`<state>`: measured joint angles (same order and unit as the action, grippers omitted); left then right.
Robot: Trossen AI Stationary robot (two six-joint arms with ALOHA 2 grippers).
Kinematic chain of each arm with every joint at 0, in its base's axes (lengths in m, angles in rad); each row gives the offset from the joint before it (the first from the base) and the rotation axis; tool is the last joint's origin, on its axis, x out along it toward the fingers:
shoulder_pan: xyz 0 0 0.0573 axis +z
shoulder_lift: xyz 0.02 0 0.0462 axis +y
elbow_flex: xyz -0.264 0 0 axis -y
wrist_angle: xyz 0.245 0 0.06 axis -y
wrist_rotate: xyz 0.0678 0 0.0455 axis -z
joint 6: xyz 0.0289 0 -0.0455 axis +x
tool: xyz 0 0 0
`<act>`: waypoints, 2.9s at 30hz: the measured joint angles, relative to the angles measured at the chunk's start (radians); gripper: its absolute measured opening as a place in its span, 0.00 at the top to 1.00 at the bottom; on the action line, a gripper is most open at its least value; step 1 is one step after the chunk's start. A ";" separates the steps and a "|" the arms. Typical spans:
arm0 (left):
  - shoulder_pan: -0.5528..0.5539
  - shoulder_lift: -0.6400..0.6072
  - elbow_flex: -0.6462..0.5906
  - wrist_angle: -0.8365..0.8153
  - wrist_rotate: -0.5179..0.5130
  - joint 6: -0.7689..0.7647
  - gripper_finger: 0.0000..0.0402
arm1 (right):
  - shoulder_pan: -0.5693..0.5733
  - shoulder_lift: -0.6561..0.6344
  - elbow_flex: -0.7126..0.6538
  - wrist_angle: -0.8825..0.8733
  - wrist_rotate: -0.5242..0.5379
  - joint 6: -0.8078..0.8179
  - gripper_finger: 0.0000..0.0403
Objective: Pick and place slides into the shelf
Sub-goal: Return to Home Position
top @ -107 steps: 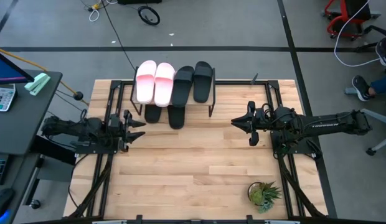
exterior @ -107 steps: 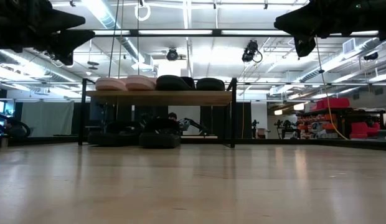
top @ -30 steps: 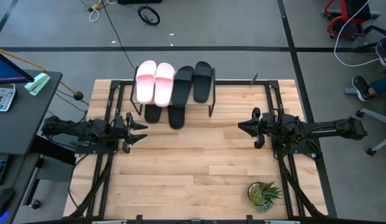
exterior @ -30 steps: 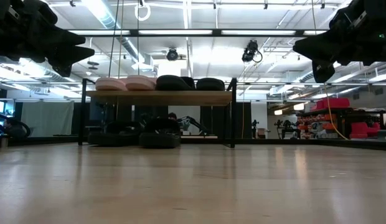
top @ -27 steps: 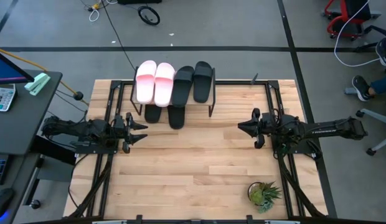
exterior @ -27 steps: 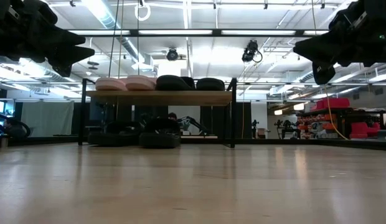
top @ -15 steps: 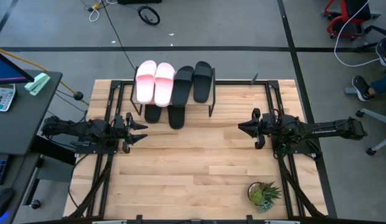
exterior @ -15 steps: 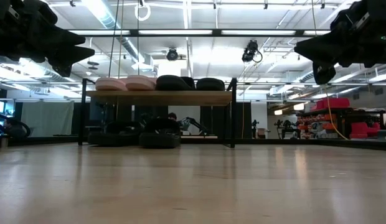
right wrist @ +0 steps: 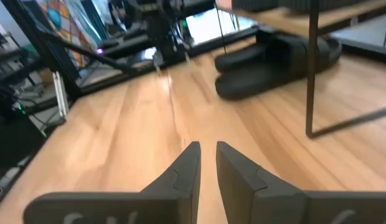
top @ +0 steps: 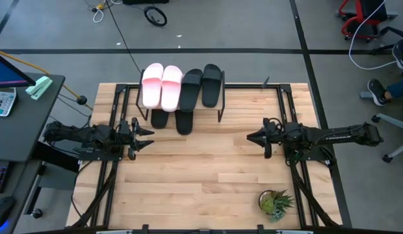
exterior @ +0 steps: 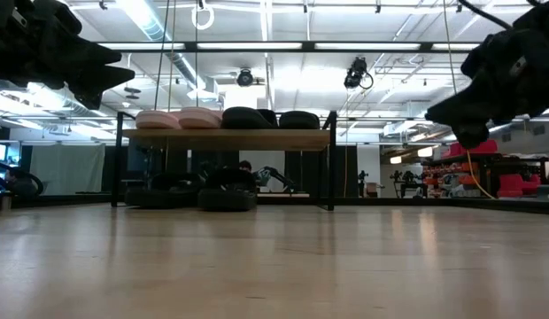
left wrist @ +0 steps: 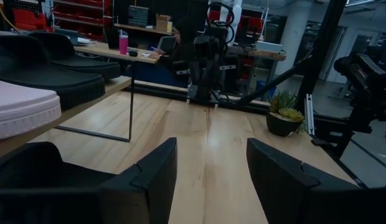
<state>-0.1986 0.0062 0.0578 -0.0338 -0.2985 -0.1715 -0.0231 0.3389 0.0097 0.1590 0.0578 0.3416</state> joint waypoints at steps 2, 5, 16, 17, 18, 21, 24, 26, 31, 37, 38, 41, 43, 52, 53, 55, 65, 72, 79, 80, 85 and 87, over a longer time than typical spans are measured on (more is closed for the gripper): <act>0.000 0.000 0.000 0.000 0.000 0.001 0.52 | 0.000 0.000 0.000 -0.029 0.000 -0.002 0.86; 0.000 0.000 0.000 0.000 0.000 0.000 0.53 | 0.000 0.000 0.000 -0.053 0.000 0.019 0.86; 0.000 0.000 0.000 0.000 0.000 0.000 0.52 | 0.000 0.000 0.013 -0.059 0.001 0.023 0.86; 0.000 0.000 0.000 0.000 0.000 0.000 0.52 | 0.000 0.000 0.013 -0.062 0.001 0.023 0.86; 0.000 0.000 0.000 0.000 0.000 0.000 0.52 | 0.000 0.000 0.013 -0.065 0.001 0.023 0.86; 0.000 0.000 0.000 0.000 0.000 0.000 0.52 | 0.000 0.000 0.013 -0.063 0.001 0.023 0.86; 0.000 0.000 0.000 0.000 0.000 0.001 0.53 | 0.000 0.000 0.013 -0.063 0.001 0.023 0.86; 0.000 0.000 0.000 0.000 0.000 0.000 0.53 | 0.000 0.000 0.013 -0.063 0.001 0.023 0.86; 0.000 0.000 0.000 0.000 0.000 0.000 0.52 | 0.000 0.000 0.014 -0.062 0.001 0.023 0.86; 0.000 0.000 0.000 0.000 0.000 0.000 0.51 | 0.000 0.000 0.015 -0.062 0.001 0.022 0.86; 0.000 0.000 0.000 0.000 0.000 0.000 0.52 | 0.000 0.000 0.015 -0.061 0.001 0.022 0.86; 0.000 0.000 0.000 0.000 0.000 0.000 0.52 | 0.000 0.000 0.015 -0.062 0.001 0.022 0.86; 0.000 0.000 0.000 0.000 0.000 0.000 0.53 | 0.000 0.000 0.015 -0.062 0.001 0.022 0.86; 0.000 0.000 0.000 0.000 0.000 0.001 0.50 | 0.000 0.000 0.015 -0.062 0.001 0.022 0.86; 0.000 0.000 0.000 0.000 0.000 0.001 0.50 | 0.000 0.000 0.015 -0.062 0.001 0.022 0.86; 0.000 0.000 0.000 0.000 0.000 0.000 0.51 | 0.000 0.000 0.015 -0.062 0.001 0.022 0.86; 0.000 0.000 0.000 0.000 0.000 0.001 0.52 | 0.000 0.000 0.015 -0.062 0.001 0.022 0.86; 0.000 0.000 0.000 0.000 0.000 0.000 0.50 | 0.000 0.000 0.016 -0.062 0.001 0.022 0.86; 0.000 0.000 0.000 0.000 0.000 0.000 0.53 | 0.000 0.000 0.016 -0.062 0.001 0.022 0.86; 0.000 0.000 0.000 0.000 0.000 0.000 0.53 | 0.000 0.000 0.016 -0.062 0.001 0.022 0.86; 0.000 0.000 0.000 0.000 0.000 0.000 0.51 | 0.000 0.000 0.016 -0.062 0.001 0.022 0.86; 0.000 0.000 0.000 0.000 0.000 0.001 0.51 | 0.000 0.000 0.016 -0.062 0.001 0.022 0.86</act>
<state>-0.1986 0.0061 0.0578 -0.0340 -0.2985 -0.1707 -0.0231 0.3393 0.0254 0.0970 0.0586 0.3641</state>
